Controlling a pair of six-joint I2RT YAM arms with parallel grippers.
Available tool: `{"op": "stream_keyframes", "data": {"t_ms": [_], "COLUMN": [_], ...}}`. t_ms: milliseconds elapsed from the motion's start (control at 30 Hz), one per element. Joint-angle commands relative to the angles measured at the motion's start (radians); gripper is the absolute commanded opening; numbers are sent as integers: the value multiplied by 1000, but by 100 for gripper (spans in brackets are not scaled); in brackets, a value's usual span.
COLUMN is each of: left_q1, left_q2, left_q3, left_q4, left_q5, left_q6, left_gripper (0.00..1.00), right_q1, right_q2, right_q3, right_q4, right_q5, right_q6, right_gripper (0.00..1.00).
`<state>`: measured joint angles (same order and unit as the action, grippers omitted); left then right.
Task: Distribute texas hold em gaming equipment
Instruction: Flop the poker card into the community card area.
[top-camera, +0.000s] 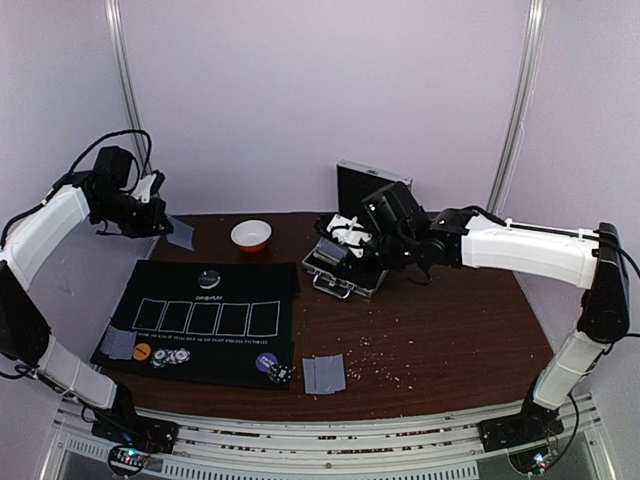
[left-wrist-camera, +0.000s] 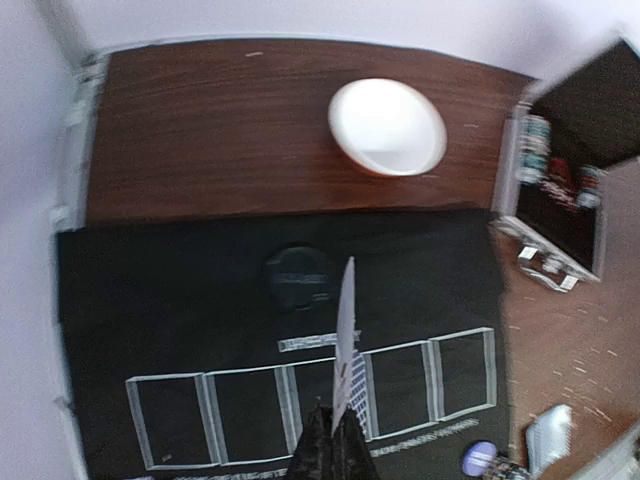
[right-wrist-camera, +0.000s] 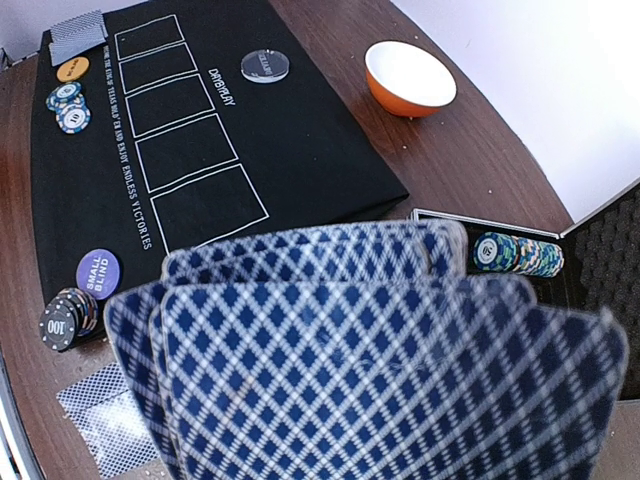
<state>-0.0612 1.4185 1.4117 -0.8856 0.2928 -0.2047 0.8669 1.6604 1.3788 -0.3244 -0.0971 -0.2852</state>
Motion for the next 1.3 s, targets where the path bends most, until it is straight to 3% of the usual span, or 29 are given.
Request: {"op": "stream_keyframes", "data": {"t_ms": [0, 167, 233, 367, 433, 500, 600, 767, 1167, 1267], "left_q1": [33, 0, -53, -157, -145, -99, -47, 44, 91, 96], "left_q2": [15, 48, 59, 42, 15, -24, -70, -35, 8, 35], "left_q3": [30, -22, -70, -307, -401, -471, -562, -570, -679, -698], "left_q4": [-100, 21, 86, 336, 490, 600, 682, 665, 500, 458], "left_q5": [-495, -911, -967, -1042, -990, -818, -633, -468, -356, -406], "left_q6": [57, 295, 396, 755, 896, 1011, 1191, 1277, 1457, 1495], "left_gripper": [0, 0, 0, 0, 0, 0, 0, 0, 0, 0], "right_q1": [-11, -22, -26, -32, -34, -37, -37, -38, -39, -38], "right_q2": [-49, -65, -64, -68, -72, -77, -84, -90, -110, -110], "right_q3": [-40, -68, -70, -71, -73, -80, -86, -93, -103, -103], "right_q4": [40, 56, 56, 52, 54, 60, 68, 80, 81, 80], "right_q5": [-40, -56, -64, -79, -83, -90, -96, -117, -115, -117], "right_q6": [-14, -27, -29, -33, -32, -31, -28, -24, -27, -28], "right_gripper": [41, 41, 41, 41, 41, 41, 41, 41, 41, 41]}}
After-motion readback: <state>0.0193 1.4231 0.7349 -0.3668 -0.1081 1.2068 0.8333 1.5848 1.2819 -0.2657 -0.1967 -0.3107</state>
